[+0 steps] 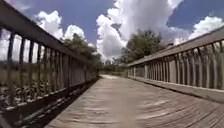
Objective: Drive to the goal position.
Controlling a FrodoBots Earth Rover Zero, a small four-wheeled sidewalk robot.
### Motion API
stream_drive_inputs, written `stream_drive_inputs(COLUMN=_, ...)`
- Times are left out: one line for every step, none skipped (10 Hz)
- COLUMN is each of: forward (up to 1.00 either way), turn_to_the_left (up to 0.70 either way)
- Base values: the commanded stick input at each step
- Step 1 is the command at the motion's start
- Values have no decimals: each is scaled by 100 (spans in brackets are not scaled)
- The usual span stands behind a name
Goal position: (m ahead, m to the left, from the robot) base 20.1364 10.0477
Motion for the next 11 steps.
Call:
stream_drive_inputs(forward=50, turn_to_the_left=0)
stream_drive_inputs(forward=50, turn_to_the_left=0)
stream_drive_inputs(forward=50, turn_to_the_left=0)
stream_drive_inputs(forward=50, turn_to_the_left=0)
stream_drive_inputs(forward=50, turn_to_the_left=0)
stream_drive_inputs(forward=50, turn_to_the_left=0)
stream_drive_inputs(forward=50, turn_to_the_left=0)
stream_drive_inputs(forward=50, turn_to_the_left=0)
stream_drive_inputs(forward=50, turn_to_the_left=0)
stream_drive_inputs(forward=50, turn_to_the_left=0)
stream_drive_inputs(forward=50, turn_to_the_left=0)
